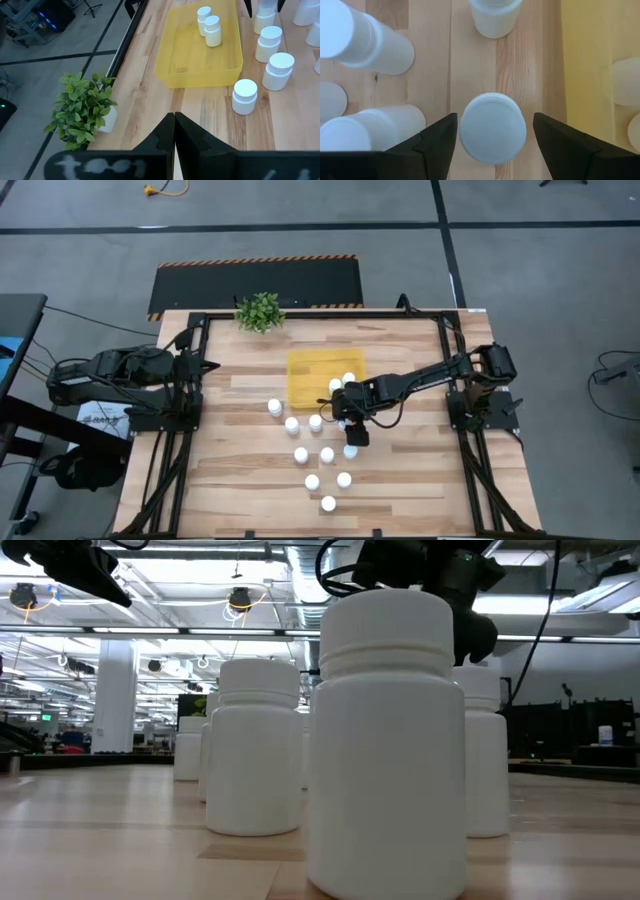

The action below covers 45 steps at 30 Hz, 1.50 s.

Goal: Pick and place pill bottles into a basket
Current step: Put the white medicine bottle into the yellow bin

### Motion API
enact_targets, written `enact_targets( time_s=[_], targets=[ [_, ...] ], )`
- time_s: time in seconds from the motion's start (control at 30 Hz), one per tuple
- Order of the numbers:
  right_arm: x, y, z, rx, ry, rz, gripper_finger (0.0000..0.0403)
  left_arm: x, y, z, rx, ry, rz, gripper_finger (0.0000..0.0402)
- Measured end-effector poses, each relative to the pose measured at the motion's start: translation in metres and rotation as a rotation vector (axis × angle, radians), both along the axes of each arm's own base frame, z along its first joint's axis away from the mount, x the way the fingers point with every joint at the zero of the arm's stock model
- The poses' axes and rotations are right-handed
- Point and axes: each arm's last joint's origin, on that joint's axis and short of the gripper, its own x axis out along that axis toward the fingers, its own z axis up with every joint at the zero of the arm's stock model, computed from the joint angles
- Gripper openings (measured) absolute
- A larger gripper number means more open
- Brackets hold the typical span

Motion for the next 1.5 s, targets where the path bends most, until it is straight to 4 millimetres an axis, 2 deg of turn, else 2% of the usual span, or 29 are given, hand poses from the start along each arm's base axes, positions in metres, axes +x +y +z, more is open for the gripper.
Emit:
enact_targets(
  time_s=[0.43, 0.67, 0.93, 1.1, 1.2, 1.33, 1.5],
  targets=[
    [0.001, 0.001, 0.003, 0.027, 0.001, 0.002, 0.0158, 0.0, 0.0, 0.0, 0.0, 0.0, 0.0, 0.0],
    [0.004, 0.002, 0.019, 0.049, 0.027, 0.011, 0.0164, 0.0, 0.0, 0.0, 0.0, 0.0, 0.0, 0.0],
    [0.008, 0.003, 0.053, 0.035, 0.08, 0.044, 0.0151, 0.0, 0.0, 0.0, 0.0, 0.0, 0.0, 0.0],
    [0.011, 0.0, 0.081, 0.022, 0.084, 0.061, 0.0162, 0.0, 0.0, 0.0, 0.0, 0.0, 0.0, 0.0],
    [0.012, -0.006, 0.099, 0.013, 0.084, 0.063, 0.0167, 0.0, 0.0, 0.0, 0.0, 0.0, 0.0, 0.0],
    [0.012, -0.018, 0.12, 0.0, 0.075, 0.058, 0.0153, 0.0, 0.0, 0.0, 0.0, 0.0, 0.0, 0.0],
    [0.01, -0.038, 0.137, -0.046, 0.071, 0.031, 0.0153, 0.0, 0.0, 0.0, 0.0, 0.0, 0.0, 0.0]
  ],
)
